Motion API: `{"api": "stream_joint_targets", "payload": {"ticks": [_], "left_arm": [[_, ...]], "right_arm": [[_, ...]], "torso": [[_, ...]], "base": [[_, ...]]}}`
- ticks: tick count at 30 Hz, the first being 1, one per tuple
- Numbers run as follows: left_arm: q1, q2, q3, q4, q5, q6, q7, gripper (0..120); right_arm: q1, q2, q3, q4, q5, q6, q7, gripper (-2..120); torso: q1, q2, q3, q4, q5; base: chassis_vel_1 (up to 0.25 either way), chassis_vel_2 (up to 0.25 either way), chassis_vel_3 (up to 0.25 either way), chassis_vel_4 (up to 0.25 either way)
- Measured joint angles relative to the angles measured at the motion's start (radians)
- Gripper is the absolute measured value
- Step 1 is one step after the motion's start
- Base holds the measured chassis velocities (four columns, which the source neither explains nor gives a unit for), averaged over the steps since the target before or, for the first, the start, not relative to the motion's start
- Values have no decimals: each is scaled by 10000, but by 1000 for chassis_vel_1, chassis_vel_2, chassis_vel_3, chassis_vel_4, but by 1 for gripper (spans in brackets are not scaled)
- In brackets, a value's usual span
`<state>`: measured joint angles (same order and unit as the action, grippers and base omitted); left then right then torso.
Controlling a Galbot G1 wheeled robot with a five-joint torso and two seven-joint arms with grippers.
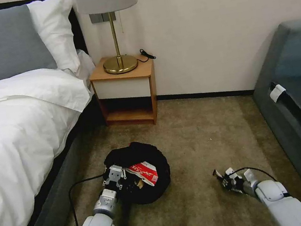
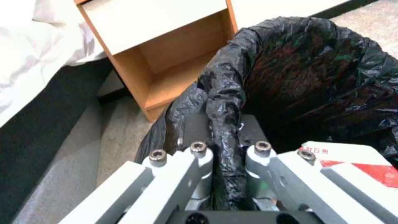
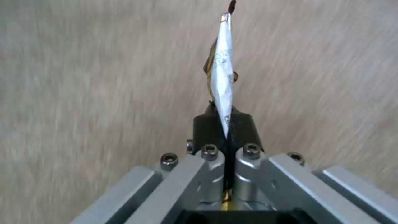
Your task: Pick up the trash bin, then pick up the garbage on the floor and place it into the trash bin.
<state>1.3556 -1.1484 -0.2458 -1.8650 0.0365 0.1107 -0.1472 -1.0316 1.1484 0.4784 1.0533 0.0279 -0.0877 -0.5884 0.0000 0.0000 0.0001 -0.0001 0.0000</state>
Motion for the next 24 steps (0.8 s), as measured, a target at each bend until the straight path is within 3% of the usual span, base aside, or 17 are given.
{"api": "stream_joint_targets", "payload": {"ticks": [9,13,14,24], "left_arm": [[-161,44,59,-12,-18,-2,6,4],[-283,112,103,46,-40,2,7,4],[-334,133,142,120,-41,4,8,4],[-496,182,279,261,-78,15,8,4]], "right_arm": [[193,111,216,637,793,857,-28,0],[465,646,110,801,1417,1733,48,0],[626,905,-57,773,1819,2350,273,0],[1008,1899,-829,1412,3902,2719,944,0]], "torso": [[0,0,0,-1,-1],[0,0,0,1,0],[0,0,0,2,-1],[0,0,0,2,-3]], "base": [[0,0,0,0],[0,0,0,0],[0,0,0,0],[0,0,0,0]]}}
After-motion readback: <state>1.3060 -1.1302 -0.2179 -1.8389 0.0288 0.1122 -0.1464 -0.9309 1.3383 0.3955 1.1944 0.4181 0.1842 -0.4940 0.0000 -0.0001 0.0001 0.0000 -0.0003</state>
